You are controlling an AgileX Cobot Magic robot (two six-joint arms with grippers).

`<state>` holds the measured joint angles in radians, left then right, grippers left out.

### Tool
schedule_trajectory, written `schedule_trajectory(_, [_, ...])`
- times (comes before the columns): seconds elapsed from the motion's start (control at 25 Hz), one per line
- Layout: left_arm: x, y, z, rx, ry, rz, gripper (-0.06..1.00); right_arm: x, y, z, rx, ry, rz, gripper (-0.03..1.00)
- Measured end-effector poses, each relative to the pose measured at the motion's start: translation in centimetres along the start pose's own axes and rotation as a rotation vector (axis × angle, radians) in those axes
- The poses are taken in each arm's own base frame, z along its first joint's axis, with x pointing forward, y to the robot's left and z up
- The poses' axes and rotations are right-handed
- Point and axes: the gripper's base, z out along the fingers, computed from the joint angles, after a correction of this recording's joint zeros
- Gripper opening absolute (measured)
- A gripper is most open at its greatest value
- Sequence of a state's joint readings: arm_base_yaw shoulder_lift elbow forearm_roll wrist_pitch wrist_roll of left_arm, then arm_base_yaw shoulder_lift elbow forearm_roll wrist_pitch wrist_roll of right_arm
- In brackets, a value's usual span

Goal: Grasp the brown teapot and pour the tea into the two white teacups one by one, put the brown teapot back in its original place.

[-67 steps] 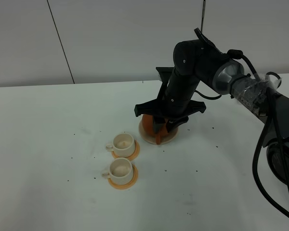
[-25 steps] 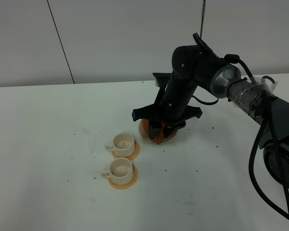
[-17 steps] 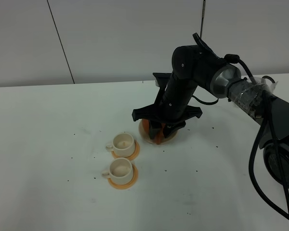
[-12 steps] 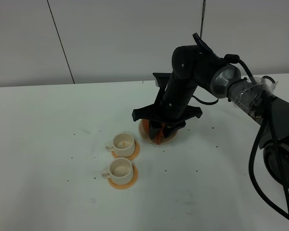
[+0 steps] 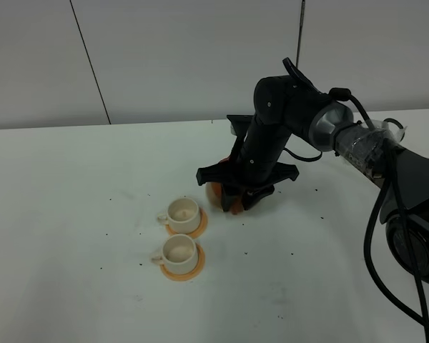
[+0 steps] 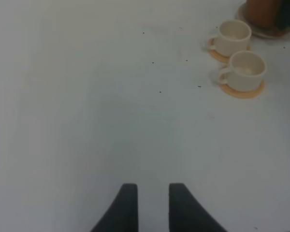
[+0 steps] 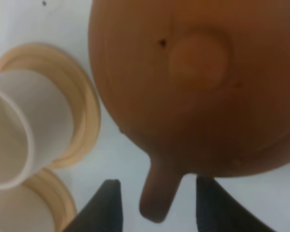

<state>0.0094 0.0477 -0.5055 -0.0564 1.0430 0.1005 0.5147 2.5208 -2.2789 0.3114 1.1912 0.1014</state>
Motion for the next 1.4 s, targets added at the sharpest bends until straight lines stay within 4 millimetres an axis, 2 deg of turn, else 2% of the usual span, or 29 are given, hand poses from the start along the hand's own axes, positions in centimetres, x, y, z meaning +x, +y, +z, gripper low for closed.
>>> schedule_trajectory(0.84, [0.00, 0.00, 0.00, 0.000, 0.000, 0.000, 0.23, -0.33, -0.77, -0.25, -0.004, -0.017, 0.019, 0.32])
schedule_trajectory(1.24, [0.00, 0.00, 0.00, 0.000, 0.000, 0.000, 0.23, -0.36, -0.92, -0.25, 0.002, -0.019, 0.018, 0.19])
schedule_trajectory(1.4, [0.00, 0.00, 0.00, 0.000, 0.000, 0.000, 0.23, -0.38, -0.92, -0.25, 0.002, -0.021, 0.019, 0.18])
